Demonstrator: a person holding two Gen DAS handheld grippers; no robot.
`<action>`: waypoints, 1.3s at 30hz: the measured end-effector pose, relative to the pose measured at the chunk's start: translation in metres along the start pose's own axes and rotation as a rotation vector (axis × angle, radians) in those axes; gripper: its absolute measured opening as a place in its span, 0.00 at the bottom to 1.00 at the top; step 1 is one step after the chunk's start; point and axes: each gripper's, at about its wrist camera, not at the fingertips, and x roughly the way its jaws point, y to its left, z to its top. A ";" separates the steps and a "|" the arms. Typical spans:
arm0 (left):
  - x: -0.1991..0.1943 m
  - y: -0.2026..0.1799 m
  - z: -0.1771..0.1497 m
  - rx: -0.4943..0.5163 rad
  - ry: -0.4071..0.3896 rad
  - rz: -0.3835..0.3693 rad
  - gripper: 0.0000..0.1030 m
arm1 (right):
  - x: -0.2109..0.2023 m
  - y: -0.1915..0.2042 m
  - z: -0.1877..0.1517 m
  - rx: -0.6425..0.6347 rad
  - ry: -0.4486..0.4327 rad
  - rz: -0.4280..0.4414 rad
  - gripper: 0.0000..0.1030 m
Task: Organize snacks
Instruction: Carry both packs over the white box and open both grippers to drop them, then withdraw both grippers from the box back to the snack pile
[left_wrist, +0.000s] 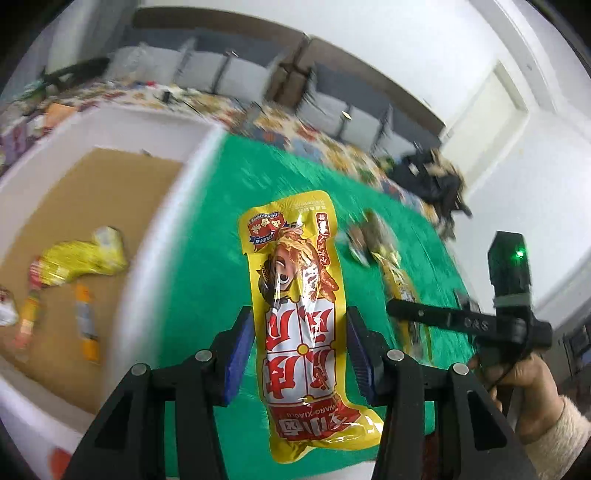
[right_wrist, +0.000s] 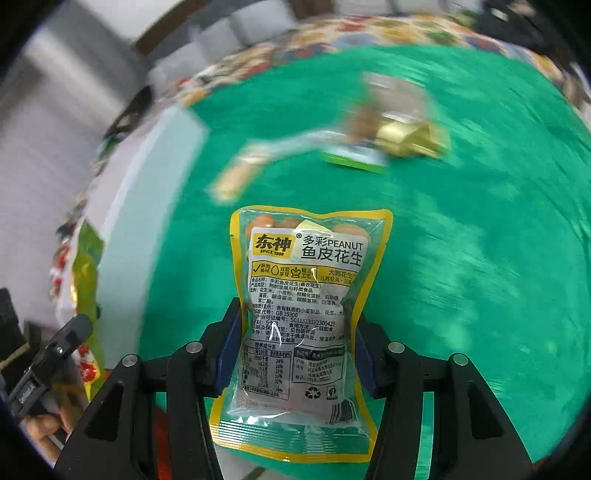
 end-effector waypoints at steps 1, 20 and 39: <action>-0.009 0.010 0.007 -0.013 -0.016 0.017 0.47 | 0.002 0.020 0.004 -0.028 -0.006 0.022 0.54; -0.078 0.207 -0.003 -0.252 -0.125 0.492 0.83 | 0.107 0.272 0.020 -0.229 0.038 0.286 0.70; 0.061 -0.029 -0.012 0.103 0.004 0.136 1.00 | 0.019 -0.111 -0.073 -0.093 -0.188 -0.463 0.74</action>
